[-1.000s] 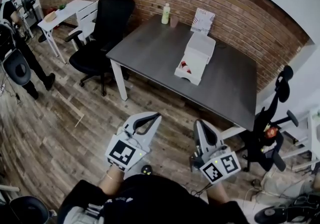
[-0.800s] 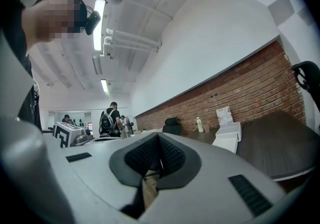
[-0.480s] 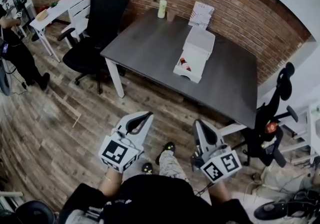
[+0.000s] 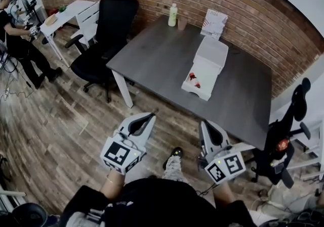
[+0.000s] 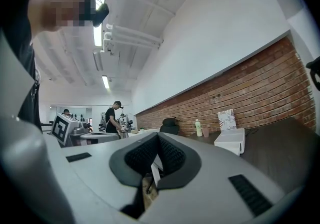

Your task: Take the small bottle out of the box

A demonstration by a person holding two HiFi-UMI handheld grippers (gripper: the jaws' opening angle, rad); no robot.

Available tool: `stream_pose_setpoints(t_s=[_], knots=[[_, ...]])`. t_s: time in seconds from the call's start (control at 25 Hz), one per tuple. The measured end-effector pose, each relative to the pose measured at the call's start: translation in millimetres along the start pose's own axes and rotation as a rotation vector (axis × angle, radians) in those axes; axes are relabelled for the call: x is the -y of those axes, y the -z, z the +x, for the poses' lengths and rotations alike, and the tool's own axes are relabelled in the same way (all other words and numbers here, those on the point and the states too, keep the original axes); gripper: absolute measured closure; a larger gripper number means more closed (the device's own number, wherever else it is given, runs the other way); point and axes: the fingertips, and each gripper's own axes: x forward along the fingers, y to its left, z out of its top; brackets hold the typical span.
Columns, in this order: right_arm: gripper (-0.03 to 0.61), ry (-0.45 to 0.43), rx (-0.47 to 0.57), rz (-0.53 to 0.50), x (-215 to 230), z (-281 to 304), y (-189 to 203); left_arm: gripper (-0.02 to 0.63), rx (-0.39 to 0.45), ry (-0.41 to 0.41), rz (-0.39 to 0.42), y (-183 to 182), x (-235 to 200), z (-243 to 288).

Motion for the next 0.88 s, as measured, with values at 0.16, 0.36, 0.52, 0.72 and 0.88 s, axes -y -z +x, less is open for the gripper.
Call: stream_pose_setpoints(t_s=[0.16, 0.36, 0.52, 0.72, 0.88], knots=[[0.577, -0.009, -0.009, 0.003, 40, 26, -2, 0.617, 0.003, 0.005, 0.023, -5, -13, 45], [0.577, -0.033, -0.014, 0.005, 85, 58, -8, 0.617, 0.014, -0.015, 0.026, -12, -28, 96], [0.577, -0.055, -0.026, 0.000, 116, 81, -14, 0.616, -0.027, -0.029, 0.002, -13, -37, 131], [0.577, -0.060, -0.041, -0.006, 158, 100, -18, 0.617, -0.028, -0.035, 0.009, -17, -43, 176], [0.577, -0.071, -0.052, 0.002, 190, 111, -17, 0.617, -0.043, -0.036, 0.016, -16, -44, 211]])
